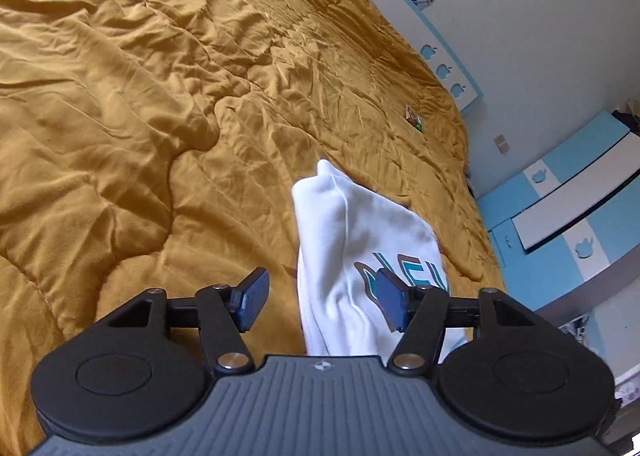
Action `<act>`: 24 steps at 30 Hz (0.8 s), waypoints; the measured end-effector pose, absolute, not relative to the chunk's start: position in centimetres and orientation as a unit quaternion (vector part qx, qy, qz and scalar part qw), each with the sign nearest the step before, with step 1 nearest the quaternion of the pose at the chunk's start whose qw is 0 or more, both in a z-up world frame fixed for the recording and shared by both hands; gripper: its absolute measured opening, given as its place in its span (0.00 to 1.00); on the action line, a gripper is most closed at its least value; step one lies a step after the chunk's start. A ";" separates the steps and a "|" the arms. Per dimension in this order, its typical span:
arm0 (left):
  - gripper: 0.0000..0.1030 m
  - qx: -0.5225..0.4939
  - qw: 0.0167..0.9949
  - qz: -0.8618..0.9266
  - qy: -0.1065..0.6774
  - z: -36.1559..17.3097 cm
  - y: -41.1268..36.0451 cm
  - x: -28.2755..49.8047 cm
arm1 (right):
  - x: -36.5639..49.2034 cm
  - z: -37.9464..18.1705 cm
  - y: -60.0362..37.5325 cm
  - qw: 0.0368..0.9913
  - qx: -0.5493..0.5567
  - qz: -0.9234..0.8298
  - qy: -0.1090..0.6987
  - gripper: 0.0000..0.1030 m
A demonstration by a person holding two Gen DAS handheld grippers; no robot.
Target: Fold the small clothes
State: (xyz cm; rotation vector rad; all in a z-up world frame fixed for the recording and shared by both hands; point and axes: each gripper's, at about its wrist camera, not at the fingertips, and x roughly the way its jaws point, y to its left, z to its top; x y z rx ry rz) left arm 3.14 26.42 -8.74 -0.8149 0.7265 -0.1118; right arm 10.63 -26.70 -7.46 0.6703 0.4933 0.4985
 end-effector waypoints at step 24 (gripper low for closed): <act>0.63 -0.534 0.672 -0.193 0.475 -19.7 25.3 15.4 | 21.3 -18.1 -15.8 0.619 0.440 0.381 0.528 0.75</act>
